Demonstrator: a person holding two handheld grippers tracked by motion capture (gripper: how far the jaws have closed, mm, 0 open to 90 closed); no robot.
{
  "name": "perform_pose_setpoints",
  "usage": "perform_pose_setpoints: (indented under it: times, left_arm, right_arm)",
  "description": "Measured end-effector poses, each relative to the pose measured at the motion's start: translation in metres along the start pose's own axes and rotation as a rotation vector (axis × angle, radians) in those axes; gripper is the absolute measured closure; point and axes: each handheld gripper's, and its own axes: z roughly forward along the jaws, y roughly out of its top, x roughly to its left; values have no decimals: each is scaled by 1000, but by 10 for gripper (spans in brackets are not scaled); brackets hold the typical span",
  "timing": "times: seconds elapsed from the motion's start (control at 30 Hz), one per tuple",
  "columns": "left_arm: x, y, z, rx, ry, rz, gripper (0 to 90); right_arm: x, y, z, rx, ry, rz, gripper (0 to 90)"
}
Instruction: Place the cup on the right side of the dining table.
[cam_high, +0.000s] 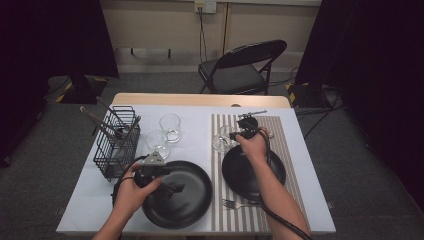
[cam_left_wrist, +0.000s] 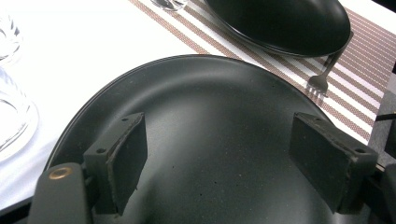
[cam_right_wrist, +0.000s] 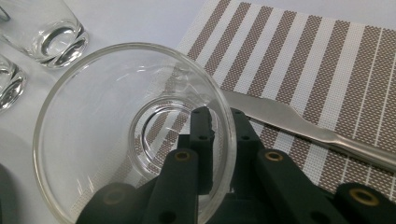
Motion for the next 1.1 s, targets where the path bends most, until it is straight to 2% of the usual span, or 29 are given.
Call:
perform_pose_setpoints:
  times: [0.2,0.37,0.47,1.1]
  left_arm:
    - [0,0,0,0,-2,0,194]
    - [0,0,0,0,-4,-4,194]
    - [0,0,0,3,-5,-3,194]
    - [-1,0,-1,-2,-4,-7,194]
  right_arm:
    - [0,-1,1,-16,5,6,821]
    - [0,0,2,-25,5,-9,818]
    - [0,0,2,-40,14,9,811]
    - [3,2,2,-58,16,7,770]
